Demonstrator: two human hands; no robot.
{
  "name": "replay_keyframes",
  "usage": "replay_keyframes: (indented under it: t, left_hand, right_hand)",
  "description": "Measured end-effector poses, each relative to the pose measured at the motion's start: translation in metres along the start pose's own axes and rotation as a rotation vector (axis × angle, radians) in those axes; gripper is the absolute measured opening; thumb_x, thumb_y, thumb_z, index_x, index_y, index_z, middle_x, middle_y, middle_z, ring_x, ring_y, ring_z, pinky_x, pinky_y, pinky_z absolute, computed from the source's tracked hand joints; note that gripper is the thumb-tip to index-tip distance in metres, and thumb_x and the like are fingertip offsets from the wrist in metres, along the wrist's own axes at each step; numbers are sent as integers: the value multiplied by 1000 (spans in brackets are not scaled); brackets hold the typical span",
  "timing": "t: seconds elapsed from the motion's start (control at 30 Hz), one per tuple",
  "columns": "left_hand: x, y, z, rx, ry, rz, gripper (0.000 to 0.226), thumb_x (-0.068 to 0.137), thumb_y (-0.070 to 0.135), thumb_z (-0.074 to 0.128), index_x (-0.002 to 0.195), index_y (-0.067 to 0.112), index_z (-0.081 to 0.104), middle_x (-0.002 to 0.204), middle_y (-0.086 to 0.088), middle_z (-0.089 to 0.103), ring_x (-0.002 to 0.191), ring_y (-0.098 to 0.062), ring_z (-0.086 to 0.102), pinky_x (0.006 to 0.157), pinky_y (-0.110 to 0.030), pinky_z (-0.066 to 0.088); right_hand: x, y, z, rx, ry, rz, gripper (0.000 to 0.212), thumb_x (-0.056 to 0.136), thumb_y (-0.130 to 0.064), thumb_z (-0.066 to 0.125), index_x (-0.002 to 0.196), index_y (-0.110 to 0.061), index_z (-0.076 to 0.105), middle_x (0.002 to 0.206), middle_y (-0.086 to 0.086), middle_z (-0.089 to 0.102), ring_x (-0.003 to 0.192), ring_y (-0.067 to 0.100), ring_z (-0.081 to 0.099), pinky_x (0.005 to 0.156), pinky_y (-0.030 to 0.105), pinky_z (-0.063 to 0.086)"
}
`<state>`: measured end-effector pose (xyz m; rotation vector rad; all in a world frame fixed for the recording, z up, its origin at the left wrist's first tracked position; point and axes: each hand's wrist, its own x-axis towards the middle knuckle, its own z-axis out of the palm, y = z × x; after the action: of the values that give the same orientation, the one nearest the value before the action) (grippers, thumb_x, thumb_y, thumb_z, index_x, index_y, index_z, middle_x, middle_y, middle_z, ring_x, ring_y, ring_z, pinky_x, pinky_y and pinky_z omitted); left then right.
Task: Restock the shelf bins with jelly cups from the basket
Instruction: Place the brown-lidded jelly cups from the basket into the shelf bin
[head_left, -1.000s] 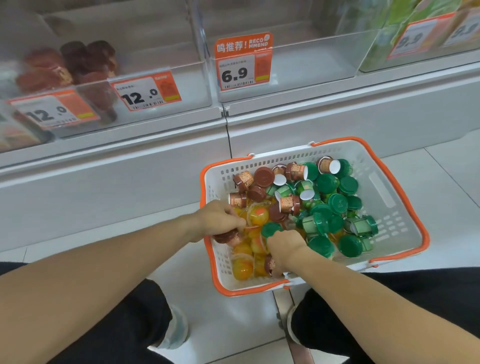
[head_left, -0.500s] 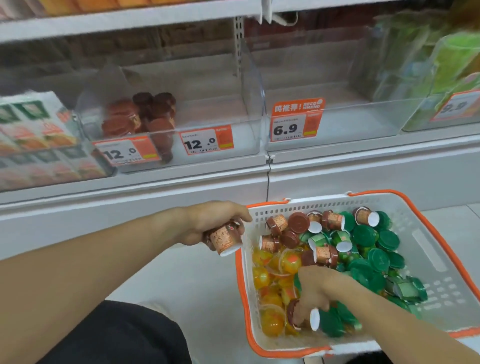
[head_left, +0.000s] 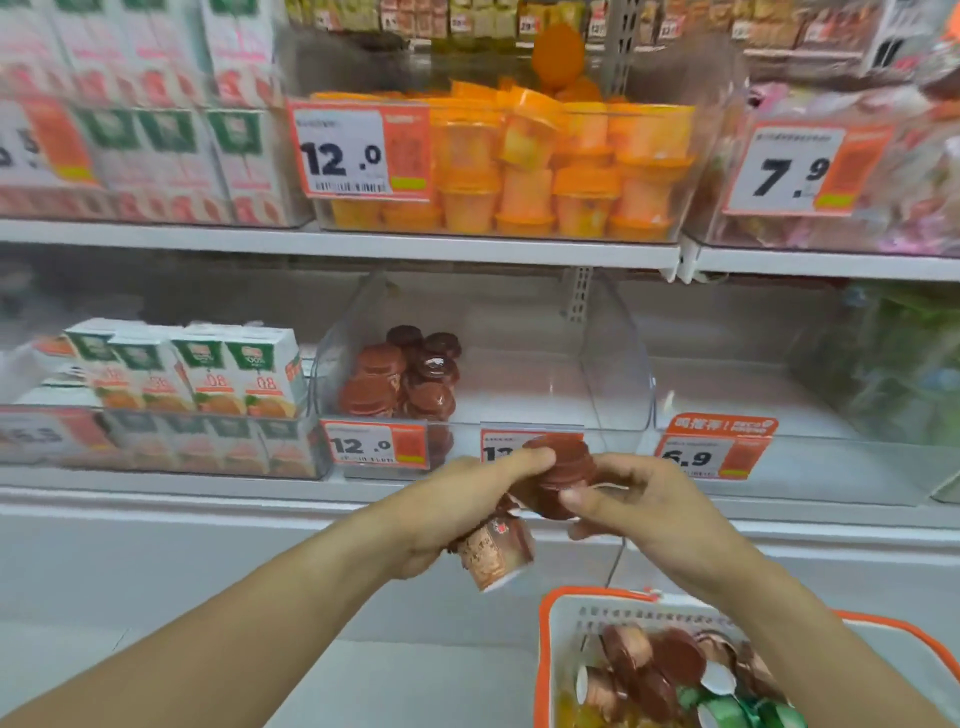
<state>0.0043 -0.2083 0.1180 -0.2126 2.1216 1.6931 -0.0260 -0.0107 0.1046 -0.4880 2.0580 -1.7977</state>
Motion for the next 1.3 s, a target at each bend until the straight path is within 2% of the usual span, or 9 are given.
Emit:
replay_keyframes:
  t: [0.13,0.2,0.37,0.5,0.7,0.87,1.0,1.13,1.3]
  left_hand:
    - [6,-3,-23,-75,159,88,50,76,60,69,97,16,76,77,-1,70,69,-17,59,71,-30,41]
    - [6,-4,-32,-124,220,117,46,77,56,71,98,16,76,79,-4,72,66,-16,62,64,-26,44]
    - [11,-6,-46,-220,426,155,41,84,57,67,88,16,71,80,-6,72,63,-16,62,56,-25,43]
    - [9,-8,-55,-254,461,78,40,86,45,66,90,5,72,77,-2,67,58,-17,58,56,-24,45]
    - [7,-19,-64,-168,493,94,21,85,31,68,82,10,71,68,2,65,54,-10,54,57,-20,41]
    - [9,-20,-73,-124,550,108,16,86,27,66,74,17,67,58,10,63,45,-3,51,54,-19,41]
    - [15,-21,-74,-81,578,121,16,87,27,64,79,13,68,57,8,61,47,-4,53,51,-17,42]
    - [16,-20,-69,2,570,179,17,87,28,64,76,15,64,74,-5,73,54,-9,57,59,-25,48]
    - [13,-19,-66,63,601,199,18,87,31,64,75,18,63,74,-1,73,63,-13,64,66,-29,51]
  right_hand:
    - [30,-21,11,-8,-132,-11,46,79,-4,80,123,-10,66,113,11,73,106,27,70,89,36,57]
    - [46,-31,21,62,-178,42,41,84,-13,75,124,-7,65,114,17,72,107,32,69,90,40,56]
    - [93,-48,50,207,13,96,22,90,-11,68,103,6,73,100,21,74,91,30,73,85,38,59]
    - [149,-57,65,275,153,125,27,90,-7,69,112,8,67,102,20,74,93,27,73,72,32,61]
    - [243,-46,86,318,351,211,28,88,-13,73,110,4,65,104,16,69,77,22,69,72,33,62]
    - [289,-36,108,72,422,287,46,85,-35,75,112,0,63,74,8,62,57,18,56,48,26,46]
    - [296,-25,118,-116,370,244,37,81,-37,78,94,-5,68,77,6,64,61,19,57,51,24,44]
    - [299,-24,122,-304,303,182,34,83,-42,75,80,-9,66,77,7,67,58,19,59,50,23,43]
    - [302,-26,114,-466,241,144,47,86,-51,68,93,-5,71,83,8,75,68,22,73,75,32,58]
